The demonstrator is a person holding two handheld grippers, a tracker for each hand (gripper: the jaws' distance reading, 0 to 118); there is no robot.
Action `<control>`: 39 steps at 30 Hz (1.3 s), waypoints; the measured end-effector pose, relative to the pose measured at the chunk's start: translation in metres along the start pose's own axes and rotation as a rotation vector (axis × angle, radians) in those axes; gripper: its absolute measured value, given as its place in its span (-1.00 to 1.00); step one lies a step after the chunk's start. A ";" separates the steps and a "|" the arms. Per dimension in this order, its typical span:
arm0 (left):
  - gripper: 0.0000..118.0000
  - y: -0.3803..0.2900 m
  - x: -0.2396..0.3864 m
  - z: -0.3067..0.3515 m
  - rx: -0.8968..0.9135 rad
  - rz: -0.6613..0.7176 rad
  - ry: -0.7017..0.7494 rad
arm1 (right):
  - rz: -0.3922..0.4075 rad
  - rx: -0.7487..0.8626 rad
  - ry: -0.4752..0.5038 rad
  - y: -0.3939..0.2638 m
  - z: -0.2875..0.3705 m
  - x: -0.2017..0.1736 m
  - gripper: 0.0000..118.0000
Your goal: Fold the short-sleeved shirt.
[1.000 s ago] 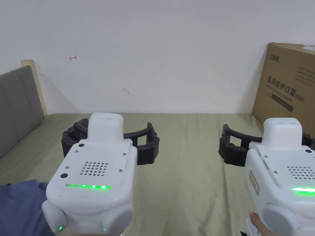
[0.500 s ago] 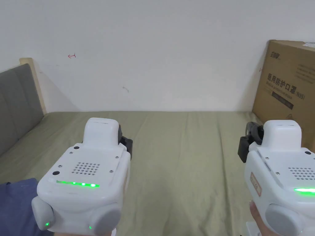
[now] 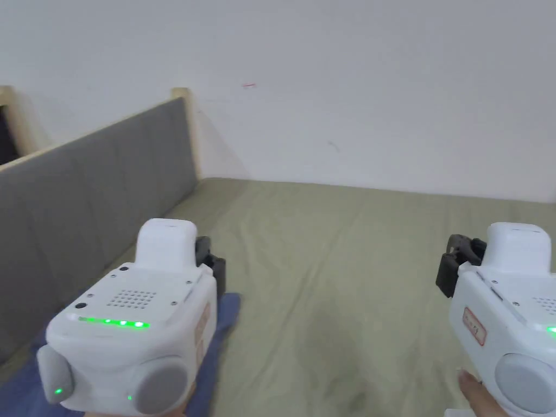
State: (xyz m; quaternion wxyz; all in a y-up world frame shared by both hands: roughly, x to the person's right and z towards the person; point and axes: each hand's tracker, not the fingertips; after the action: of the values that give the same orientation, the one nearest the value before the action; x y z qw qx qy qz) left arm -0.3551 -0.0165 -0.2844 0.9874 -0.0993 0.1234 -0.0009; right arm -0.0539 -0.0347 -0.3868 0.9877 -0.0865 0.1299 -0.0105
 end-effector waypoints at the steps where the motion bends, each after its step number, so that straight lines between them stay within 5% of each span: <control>1: -1.00 -0.002 -0.022 0.009 0.000 0.004 0.066 | 0.016 -0.008 0.056 -0.002 -0.006 -0.022 -0.99; 6: -1.00 -0.016 -0.095 0.037 -0.010 0.019 0.234 | 0.053 -0.041 0.238 -0.009 -0.016 -0.110 -0.99; 11: -1.00 -0.033 -0.104 0.025 -0.049 0.053 0.231 | 0.070 -0.074 0.308 -0.017 -0.022 -0.139 -0.99; 16: -1.00 -0.070 -0.096 -0.069 -0.521 0.092 -0.094 | 0.134 -0.234 0.314 -0.035 -0.045 -0.140 -0.99; 20: -1.00 -0.125 -0.080 -0.136 -0.791 0.051 -0.191 | 0.136 -0.375 0.328 -0.057 -0.068 -0.136 -0.99; 21: -0.88 -0.137 -0.077 -0.148 -0.811 0.042 -0.213 | 0.133 -0.397 0.330 -0.062 -0.072 -0.134 -0.99; 23: 0.29 -0.157 -0.076 -0.171 -0.896 0.093 -0.212 | 0.132 -0.419 0.337 -0.070 -0.076 -0.130 -0.99; 24: 0.56 -0.167 -0.077 -0.182 -0.930 0.118 -0.205 | 0.135 -0.428 0.336 -0.075 -0.079 -0.128 -0.99; 25: 0.56 -0.178 -0.076 -0.194 -0.975 0.144 -0.193 | 0.141 -0.438 0.337 -0.079 -0.082 -0.126 -0.99; 26: 1.00 -0.189 -0.076 -0.204 -1.020 0.146 -0.175 | 0.148 -0.449 0.340 -0.082 -0.083 -0.125 -0.99; 27: 0.98 -0.189 -0.077 -0.206 -0.901 0.160 -0.194 | 0.155 -0.460 0.339 -0.086 -0.086 -0.123 -0.99; 32: 1.00 -0.230 -0.077 -0.232 -0.994 0.038 -0.065 | 0.141 -0.504 0.329 -0.101 -0.099 -0.113 -0.99; 37: 0.95 -0.227 -0.089 -0.239 -1.063 0.010 -0.156 | 0.122 -0.540 0.321 -0.111 -0.105 -0.106 -0.99; 38: 0.70 -0.222 -0.097 -0.238 -1.072 -0.016 -0.188 | 0.119 -0.544 0.322 -0.111 -0.103 -0.104 -0.99; 39: 0.19 -0.202 -0.092 -0.228 -1.035 -0.076 -0.162 | 0.117 -0.547 0.324 -0.111 -0.102 -0.102 -0.99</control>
State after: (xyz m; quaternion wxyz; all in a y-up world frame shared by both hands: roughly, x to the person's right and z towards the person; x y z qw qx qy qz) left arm -0.4950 -0.2572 -0.4394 0.8147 -0.5784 0.0271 0.0320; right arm -0.1786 -0.1569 -0.4381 0.8933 -0.3382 0.2882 0.0677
